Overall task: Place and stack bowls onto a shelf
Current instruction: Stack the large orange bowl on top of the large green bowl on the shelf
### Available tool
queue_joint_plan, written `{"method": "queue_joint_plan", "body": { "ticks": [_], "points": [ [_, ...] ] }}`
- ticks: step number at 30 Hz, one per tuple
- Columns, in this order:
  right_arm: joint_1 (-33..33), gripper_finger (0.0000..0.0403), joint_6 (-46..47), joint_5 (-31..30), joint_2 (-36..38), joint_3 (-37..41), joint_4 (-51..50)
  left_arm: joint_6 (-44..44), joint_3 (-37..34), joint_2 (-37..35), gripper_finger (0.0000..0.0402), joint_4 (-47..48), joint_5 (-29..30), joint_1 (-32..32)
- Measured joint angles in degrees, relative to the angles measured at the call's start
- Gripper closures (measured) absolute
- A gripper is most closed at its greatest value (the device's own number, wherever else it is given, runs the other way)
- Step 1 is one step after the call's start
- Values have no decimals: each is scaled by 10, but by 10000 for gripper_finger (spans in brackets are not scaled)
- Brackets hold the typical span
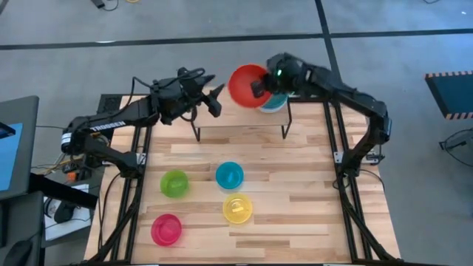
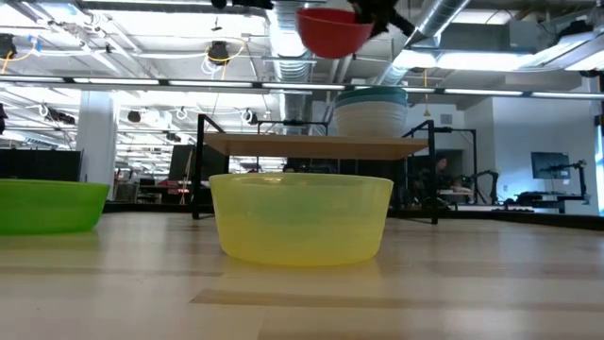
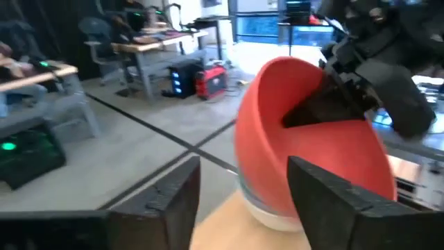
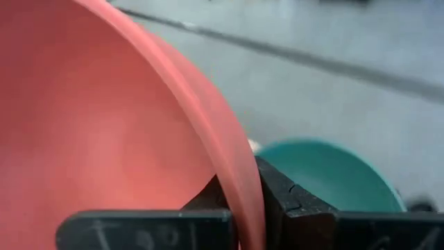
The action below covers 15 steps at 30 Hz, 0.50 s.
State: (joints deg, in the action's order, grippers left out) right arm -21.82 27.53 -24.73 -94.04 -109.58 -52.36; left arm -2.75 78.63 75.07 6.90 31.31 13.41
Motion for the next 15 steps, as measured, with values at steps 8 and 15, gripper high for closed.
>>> {"method": "queue_joint_plan", "body": {
  "ticks": [8, 15],
  "points": [
    [-127, 362, 86, 133, 0, -8, -155, -9, 0, -10, 181, 6, 12, 3],
    [-196, 354, 94, 182, 0, -8, -208, 29, 0, -10, 180, 65, -23, 3]
  ]
}}
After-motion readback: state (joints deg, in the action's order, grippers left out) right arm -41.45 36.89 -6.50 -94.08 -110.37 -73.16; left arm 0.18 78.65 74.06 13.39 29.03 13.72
